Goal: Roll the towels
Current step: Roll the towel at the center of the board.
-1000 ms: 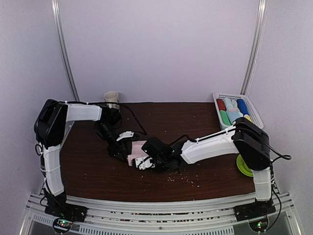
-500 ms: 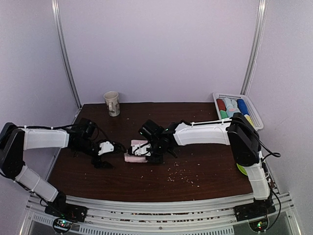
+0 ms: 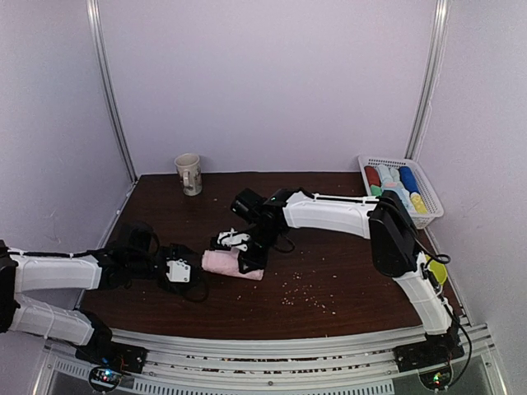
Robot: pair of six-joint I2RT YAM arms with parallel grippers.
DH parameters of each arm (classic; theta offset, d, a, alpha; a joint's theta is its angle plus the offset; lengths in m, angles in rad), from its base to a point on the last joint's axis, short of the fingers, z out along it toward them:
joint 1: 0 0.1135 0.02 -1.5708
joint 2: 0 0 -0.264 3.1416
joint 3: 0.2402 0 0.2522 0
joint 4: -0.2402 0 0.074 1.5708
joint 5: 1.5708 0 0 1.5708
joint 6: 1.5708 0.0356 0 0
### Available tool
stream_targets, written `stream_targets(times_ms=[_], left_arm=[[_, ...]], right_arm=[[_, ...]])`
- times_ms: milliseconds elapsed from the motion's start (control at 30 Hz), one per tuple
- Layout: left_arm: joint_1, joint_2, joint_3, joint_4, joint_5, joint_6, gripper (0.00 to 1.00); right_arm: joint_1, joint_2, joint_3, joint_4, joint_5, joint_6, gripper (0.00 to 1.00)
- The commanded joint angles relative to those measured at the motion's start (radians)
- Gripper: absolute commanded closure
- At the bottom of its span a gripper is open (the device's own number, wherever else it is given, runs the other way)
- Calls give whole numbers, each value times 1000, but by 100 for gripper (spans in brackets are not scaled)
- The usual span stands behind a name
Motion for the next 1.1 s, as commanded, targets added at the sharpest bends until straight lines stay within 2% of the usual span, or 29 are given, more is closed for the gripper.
stream_targets(times_ms=[0,133,367,667,1067], left_arm=[[-84,15,-29,149,-114,26,23],[-152,41,-36,185,-173,28,24],[-210,111,-26,254,-237,21,29],[-252,245,21,322,-322,12,35],[-278,320,47,388,-383,-18,43]], right_arm=[[1,58,5,-120,-143,100,92],[-16,65,-7,-120,-170,131,92],[-41,73,-13,-122,-287,161,92],[-58,84,-40,-141,-348,155,91],[-75,103,-55,-139,-415,153,88]])
